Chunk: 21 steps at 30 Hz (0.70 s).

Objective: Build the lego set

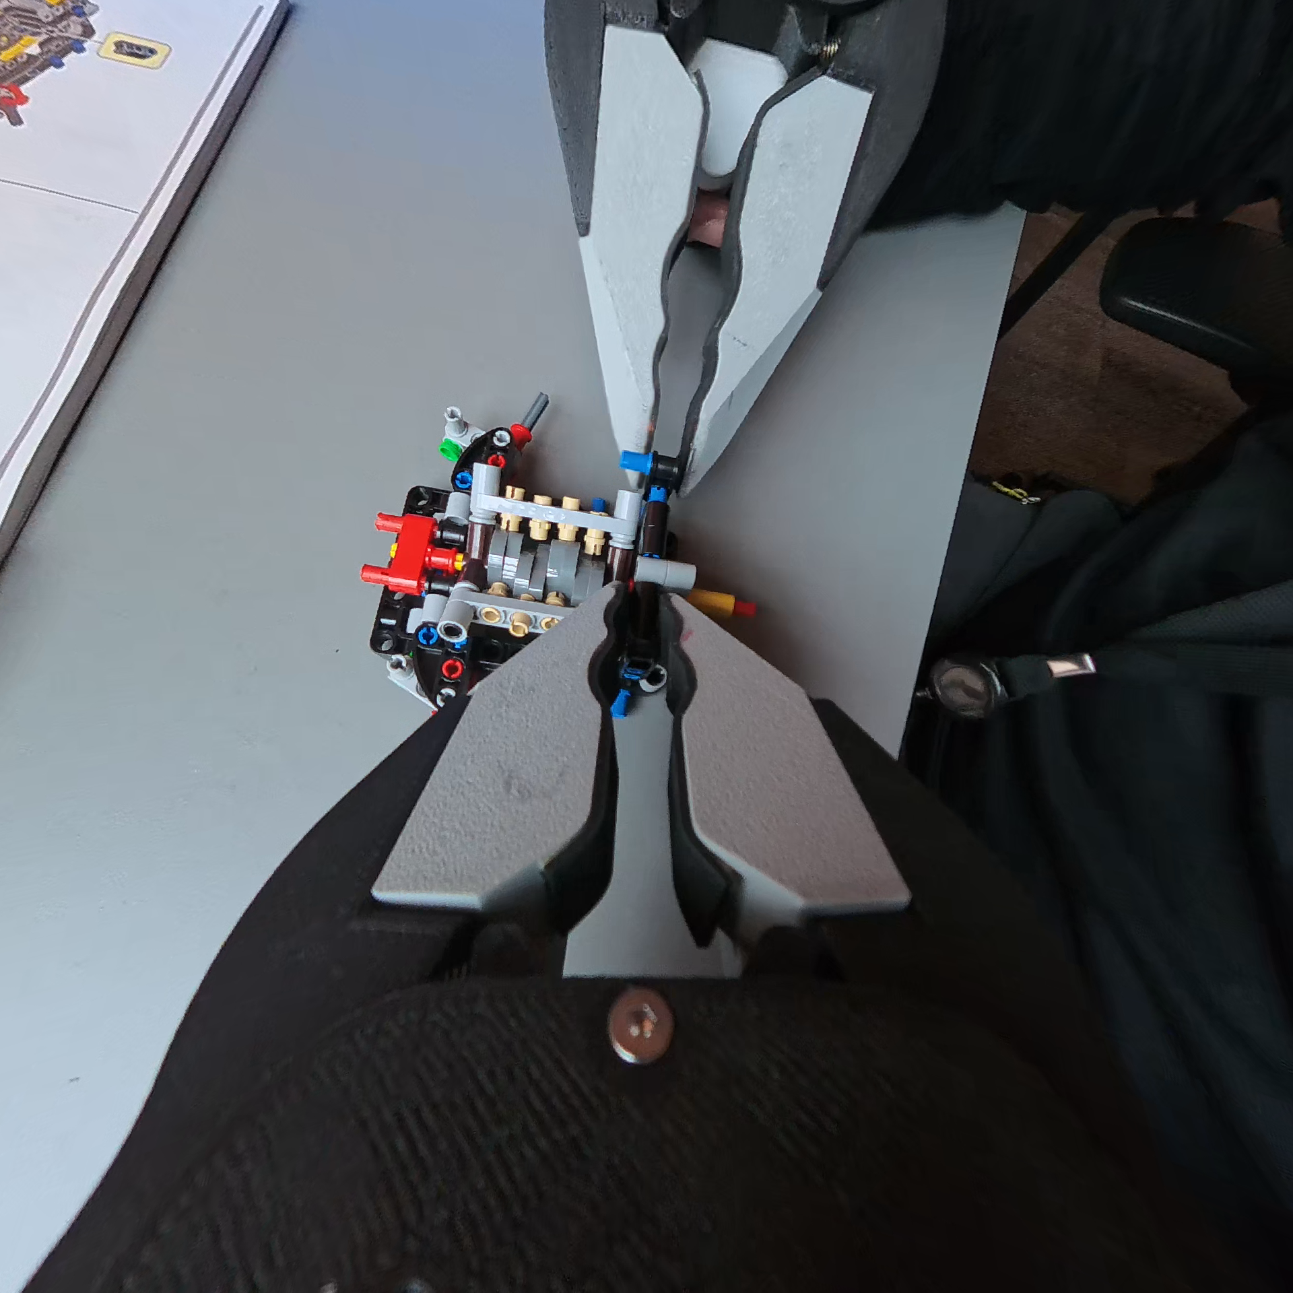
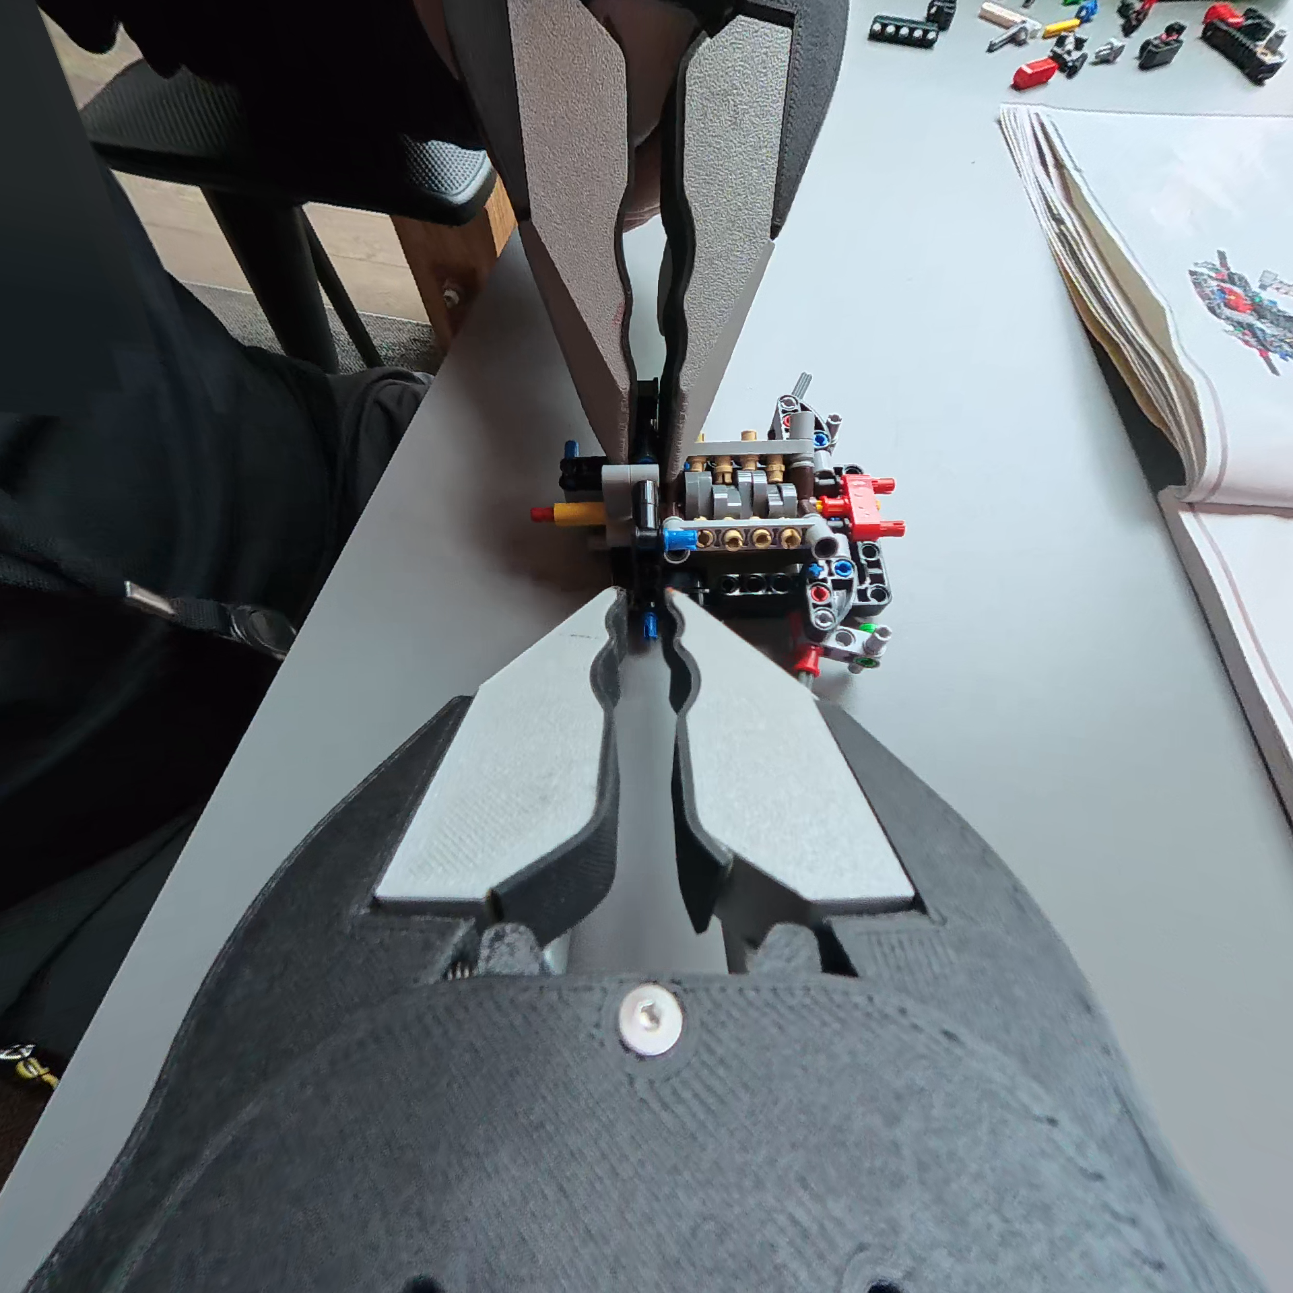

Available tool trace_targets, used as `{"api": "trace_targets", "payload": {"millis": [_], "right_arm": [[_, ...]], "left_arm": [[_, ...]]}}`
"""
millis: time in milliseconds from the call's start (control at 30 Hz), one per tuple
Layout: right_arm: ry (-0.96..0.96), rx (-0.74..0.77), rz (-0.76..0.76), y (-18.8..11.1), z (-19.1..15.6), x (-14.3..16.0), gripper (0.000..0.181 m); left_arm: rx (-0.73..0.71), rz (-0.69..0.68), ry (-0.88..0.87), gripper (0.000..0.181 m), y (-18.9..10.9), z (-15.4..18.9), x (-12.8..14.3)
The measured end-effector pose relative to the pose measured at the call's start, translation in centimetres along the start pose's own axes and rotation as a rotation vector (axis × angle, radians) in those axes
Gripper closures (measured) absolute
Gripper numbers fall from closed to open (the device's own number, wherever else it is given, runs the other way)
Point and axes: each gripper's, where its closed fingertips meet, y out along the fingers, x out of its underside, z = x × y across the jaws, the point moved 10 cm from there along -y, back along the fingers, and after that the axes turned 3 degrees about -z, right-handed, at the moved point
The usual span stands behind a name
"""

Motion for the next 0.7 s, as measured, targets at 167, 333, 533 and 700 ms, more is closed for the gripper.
{"api": "trace_targets", "payload": {"millis": [167,333,533,700], "right_arm": [[-0.003,0.016,-0.001,0.08,-0.05,-0.06,0.177],[0.002,0.011,0.003,0.05,-0.01,-0.07,0.177],[0.017,-0.002,-0.005,0.08,0.16,0.00,0.178],[0.039,-0.032,-0.014,0.23,0.59,0.01,0.178]], "left_arm": [[0.006,0.005,0.000,0.176,-0.01,-0.06,0.05],[0.012,0.010,-0.005,0.176,-0.01,-0.15,0.07],[0.021,0.028,-0.006,0.176,0.07,-0.22,0.20],[0.028,0.027,-0.014,0.176,0.04,-0.45,0.22]]}}
